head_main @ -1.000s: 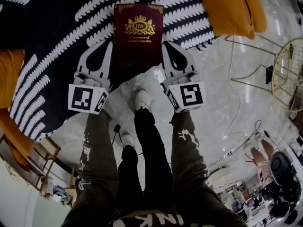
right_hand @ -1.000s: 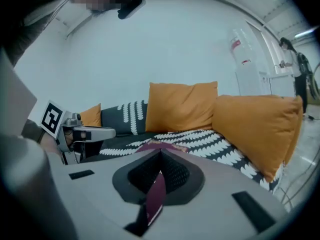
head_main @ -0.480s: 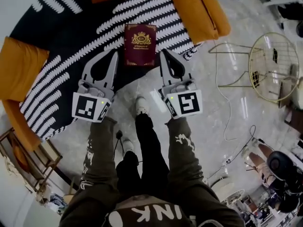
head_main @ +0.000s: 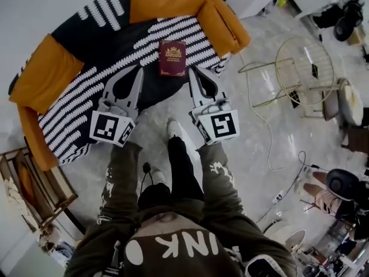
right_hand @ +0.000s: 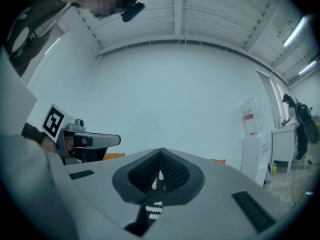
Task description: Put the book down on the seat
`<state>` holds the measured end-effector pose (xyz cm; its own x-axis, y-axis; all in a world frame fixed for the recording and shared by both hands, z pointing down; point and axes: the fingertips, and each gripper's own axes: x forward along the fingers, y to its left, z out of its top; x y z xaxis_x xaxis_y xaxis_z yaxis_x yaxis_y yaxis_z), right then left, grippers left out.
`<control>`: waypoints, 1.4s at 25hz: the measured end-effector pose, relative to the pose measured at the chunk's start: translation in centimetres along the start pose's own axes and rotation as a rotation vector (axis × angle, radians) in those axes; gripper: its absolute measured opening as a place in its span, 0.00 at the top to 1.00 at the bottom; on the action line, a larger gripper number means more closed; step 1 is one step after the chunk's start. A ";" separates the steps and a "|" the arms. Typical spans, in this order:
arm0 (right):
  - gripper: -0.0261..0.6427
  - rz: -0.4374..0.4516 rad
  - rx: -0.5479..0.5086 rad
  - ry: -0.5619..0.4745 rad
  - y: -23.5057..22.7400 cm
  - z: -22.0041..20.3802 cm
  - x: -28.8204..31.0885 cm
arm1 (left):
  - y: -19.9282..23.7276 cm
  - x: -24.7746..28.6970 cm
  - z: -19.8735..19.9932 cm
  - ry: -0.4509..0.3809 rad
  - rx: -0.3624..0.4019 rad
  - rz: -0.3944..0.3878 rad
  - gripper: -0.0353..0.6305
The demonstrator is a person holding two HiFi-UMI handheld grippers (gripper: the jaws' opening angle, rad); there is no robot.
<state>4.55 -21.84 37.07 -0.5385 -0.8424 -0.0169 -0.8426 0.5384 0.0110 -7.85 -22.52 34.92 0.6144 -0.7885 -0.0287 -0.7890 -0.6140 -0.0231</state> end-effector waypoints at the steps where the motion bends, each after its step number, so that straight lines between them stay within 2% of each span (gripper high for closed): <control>1: 0.95 -0.004 -0.006 -0.013 1.1 1.5 -1.1 | -0.6 -1.4 1.4 -0.007 0.006 -0.006 0.94; 8: 0.95 -0.043 -0.055 -0.058 8.3 9.9 -8.3 | -5.4 -10.7 10.1 -0.067 0.050 -0.059 0.94; 16: 0.95 -0.075 -0.085 -0.101 14.6 17.0 -15.2 | -9.7 -18.3 17.1 -0.098 0.081 -0.081 0.94; 21: 0.95 -0.065 -0.102 -0.092 16.4 19.4 -17.6 | -11.4 -20.6 19.2 -0.103 0.078 -0.083 0.94; 27: 0.95 -0.049 -0.106 -0.108 16.5 20.6 -19.4 | -13.2 -20.7 21.2 -0.123 0.103 -0.078 0.94; 35: 0.95 -0.057 -0.113 -0.120 15.4 21.0 -20.7 | -14.8 -20.4 21.6 -0.125 0.110 -0.078 0.94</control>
<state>2.74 4.25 16.58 -0.4920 -0.8592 -0.1401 -0.8699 0.4787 0.1190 -8.70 3.44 14.30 0.6747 -0.7235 -0.1460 -0.7381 -0.6602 -0.1389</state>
